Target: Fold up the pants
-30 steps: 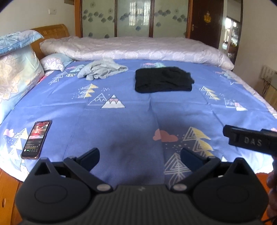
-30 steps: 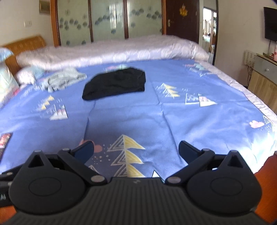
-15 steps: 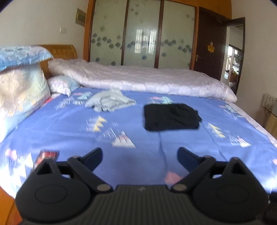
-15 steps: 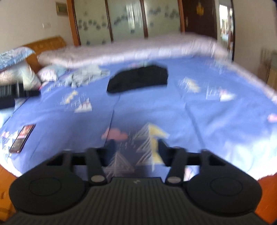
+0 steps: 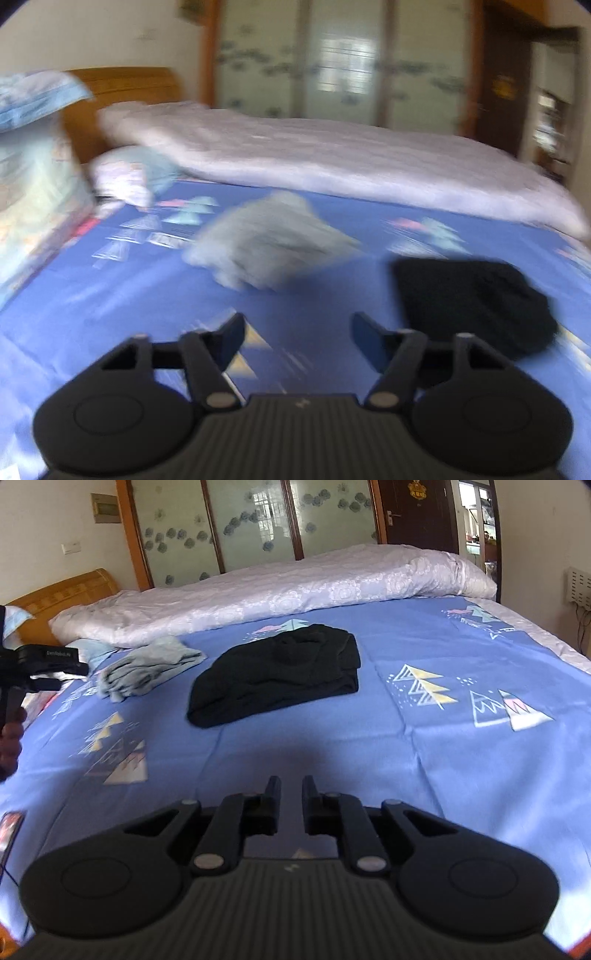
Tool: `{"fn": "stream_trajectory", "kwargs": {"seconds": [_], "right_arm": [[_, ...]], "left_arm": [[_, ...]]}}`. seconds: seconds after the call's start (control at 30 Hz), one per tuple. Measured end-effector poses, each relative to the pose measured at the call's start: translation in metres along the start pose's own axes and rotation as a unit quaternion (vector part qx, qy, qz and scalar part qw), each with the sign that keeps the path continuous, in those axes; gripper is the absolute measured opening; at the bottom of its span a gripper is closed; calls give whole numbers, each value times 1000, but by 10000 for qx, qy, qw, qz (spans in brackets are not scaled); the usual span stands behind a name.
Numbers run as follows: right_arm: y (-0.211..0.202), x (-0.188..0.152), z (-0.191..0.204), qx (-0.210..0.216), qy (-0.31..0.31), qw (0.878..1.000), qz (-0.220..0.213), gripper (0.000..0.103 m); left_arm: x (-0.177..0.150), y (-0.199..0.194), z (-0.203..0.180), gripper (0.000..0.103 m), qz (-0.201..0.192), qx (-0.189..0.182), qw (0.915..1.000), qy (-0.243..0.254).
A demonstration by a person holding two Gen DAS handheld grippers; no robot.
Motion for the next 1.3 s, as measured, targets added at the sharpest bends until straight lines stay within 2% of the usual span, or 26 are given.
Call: {"fn": "stream_trajectory", "kwargs": {"seconds": [0.07, 0.1, 0.13, 0.17, 0.2, 0.27, 0.3, 0.37, 0.47, 0.53, 0.6, 0.67, 0.7, 0.73, 0.77, 0.8, 0.83, 0.9, 0.93, 1.03, 1.13, 1.23, 1.3], "right_arm": [[23, 9, -6, 23, -71, 10000, 15, 16], [34, 17, -12, 16, -100, 9999, -11, 16], [42, 27, -20, -22, -68, 9999, -91, 16], [50, 37, -29, -89, 24, 9998, -199, 16], [61, 51, -44, -147, 218, 9992, -305, 17], [79, 70, -68, -120, 567, 9975, -414, 17], [89, 79, -79, -89, 698, 9964, -464, 17], [111, 93, -97, -35, 853, 9951, -493, 18], [135, 98, -118, -168, 1151, 9924, -410, 19], [137, 94, -130, -220, 1423, 9885, -462, 19], [135, 86, -136, -256, 1554, 9865, -458, 19], [129, 79, -145, -351, 1633, 9848, -468, 21], [126, 75, -150, -371, 1702, 9836, -470, 22], [123, 72, -158, -372, 1799, 9819, -458, 22], [123, 71, -162, -367, 1870, 9807, -440, 22], [119, 69, -166, -357, 1906, 9801, -427, 22], [119, 70, -166, -349, 1896, 9804, -404, 22], [116, 72, -164, -225, 1793, 9827, -395, 22], [118, 74, -160, -104, 1722, 9842, -399, 22], [129, 85, -143, 364, 1525, 9869, -369, 27], [140, 89, -112, 718, 1224, 9895, -268, 31], [155, 98, -81, 844, 848, 9925, -240, 39], [167, 105, -66, 862, 679, 9937, -225, 39]], "left_arm": [[17, 46, 16, 66, 104, 535, 9985, -29], [21, 63, 19, 59, 267, 593, 9977, -193], [19, 70, 15, 54, 347, 401, 9979, -372], [20, 80, 2, 54, 372, -12, 9979, -533], [20, 85, -16, 54, 337, -235, 9981, -451], [11, 92, -62, 55, 256, -633, 9977, 21], [4, 92, -83, 59, 269, -871, 9956, 229], [-17, 91, -138, 61, 289, -1551, 9848, 726], [-49, 79, -209, 66, -8, -2184, 9658, 1399], [-69, 67, -255, 66, -226, -2544, 9470, 1949], [-92, 49, -301, 70, -417, -2914, 9237, 2453], [-115, 37, -340, 82, -589, -3106, 9013, 2961], [-126, 35, -356, 88, -654, -3073, 8946, 3179], [-136, 38, -369, 78, -634, -2959, 8914, 3375], [-144, 47, -378, 62, -521, -2770, 8926, 3520], [-147, 58, -381, 36, -276, -2621, 8984, 3512], [-143, 66, -378, 30, -26, -2651, 9080, 3244], [-125, 64, -364, 18, 201, -2803, 9253, 2548], [-104, 69, -340, 16, 205, -2820, 9346, 2157], [-58, 40, -274, 15, -81, -2777, 9526, 1242], [-27, 19, -197, 15, -267, -2379, 9692, 573], [-13, 1, -125, 15, -372, -1982, 9794, 114], [-9, -13, -84, 15, -418, -1746, 9837, -113]]}}
Point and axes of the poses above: each gripper's, at about its wrist camera, not at the fingertips, and y roughly the way its jaws point, z to its left, x to its top, the point moved 9 cm from there along y, roughly the way its jaws point, and after that the axes turned 6 degrees about -y, right-handed, at the moved point
